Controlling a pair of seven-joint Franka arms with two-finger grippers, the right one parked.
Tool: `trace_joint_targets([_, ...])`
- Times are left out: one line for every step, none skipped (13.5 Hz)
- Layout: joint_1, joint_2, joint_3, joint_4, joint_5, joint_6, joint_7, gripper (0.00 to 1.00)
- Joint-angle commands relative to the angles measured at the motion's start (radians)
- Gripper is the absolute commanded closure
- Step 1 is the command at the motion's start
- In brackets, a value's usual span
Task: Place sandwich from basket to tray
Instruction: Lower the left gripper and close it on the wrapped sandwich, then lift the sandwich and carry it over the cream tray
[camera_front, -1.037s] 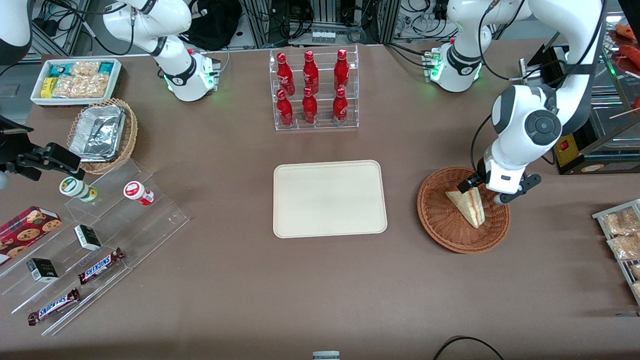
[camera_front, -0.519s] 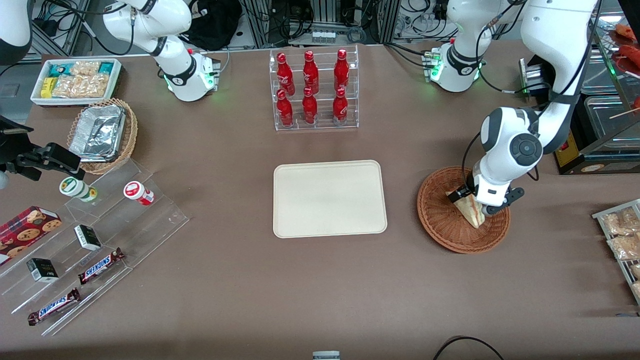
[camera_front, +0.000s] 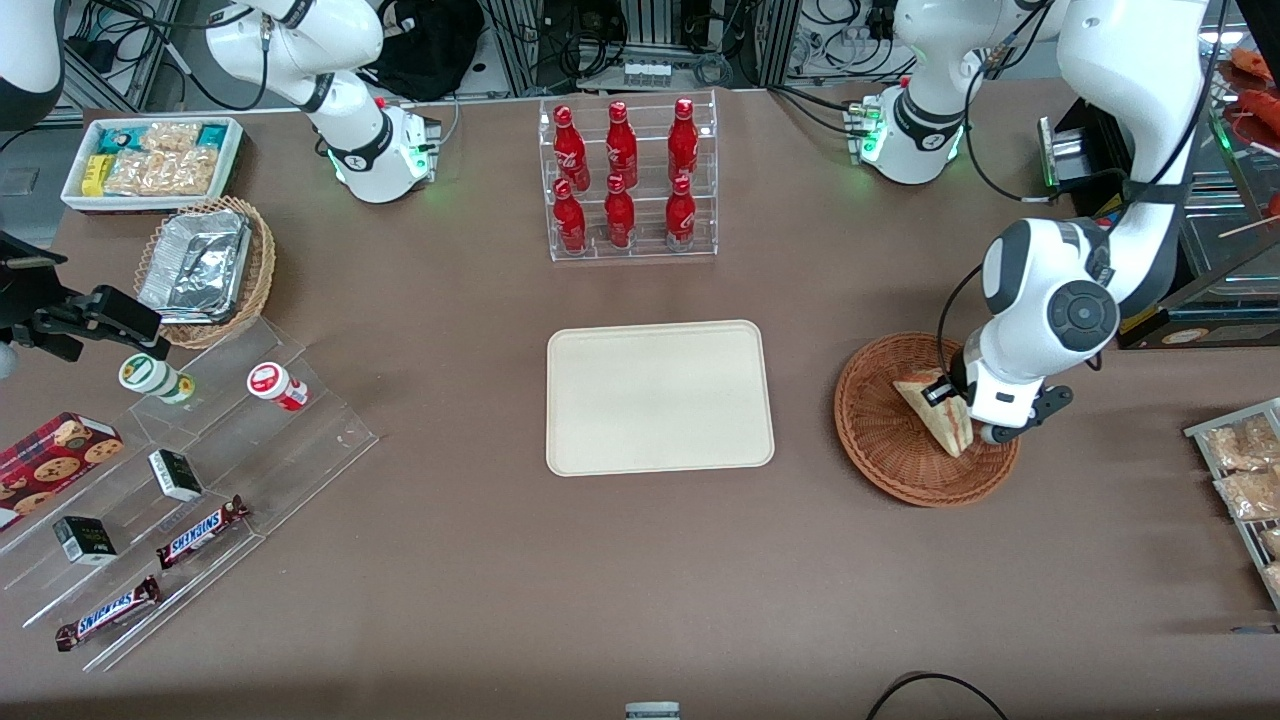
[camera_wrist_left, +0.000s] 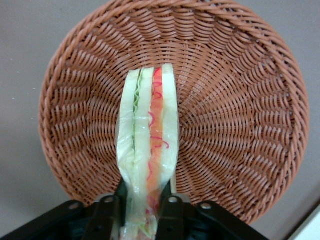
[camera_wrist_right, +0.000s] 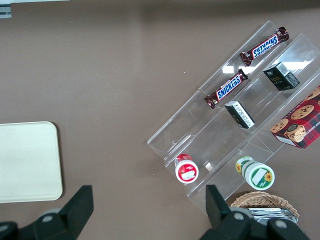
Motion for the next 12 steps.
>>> trace_joint_targets([-0.002, -0.051, -0.003, 0.002, 0.009, -0.039, -0.001, 0.97])
trace_joint_targets([-0.003, -0.071, -0.006, 0.019, 0.005, -0.085, -0.004, 0.97])
trace_joint_targets([-0.014, -0.086, -0.014, 0.063, 0.005, -0.155, -0.008, 0.97])
trace_joint_targets([-0.016, -0.093, -0.042, 0.124, 0.005, -0.244, -0.024, 0.97])
trace_joint_targets([-0.016, -0.087, -0.087, 0.202, 0.005, -0.323, -0.055, 0.97])
trace_joint_targets([-0.017, -0.079, -0.134, 0.279, 0.005, -0.387, -0.088, 0.97])
trace_joint_targets([-0.017, -0.056, -0.186, 0.344, 0.005, -0.424, -0.128, 0.97])
trace_joint_targets([-0.020, -0.036, -0.246, 0.390, 0.005, -0.432, -0.167, 0.97])
trace_joint_targets([-0.041, -0.004, -0.292, 0.422, 0.012, -0.427, -0.190, 0.97])
trace_joint_targets([-0.087, 0.030, -0.305, 0.460, 0.034, -0.427, -0.207, 0.97])
trace_joint_targets([-0.161, 0.085, -0.305, 0.500, 0.088, -0.427, -0.242, 0.96])
trace_joint_targets([-0.230, 0.150, -0.304, 0.552, 0.143, -0.426, -0.304, 0.94])
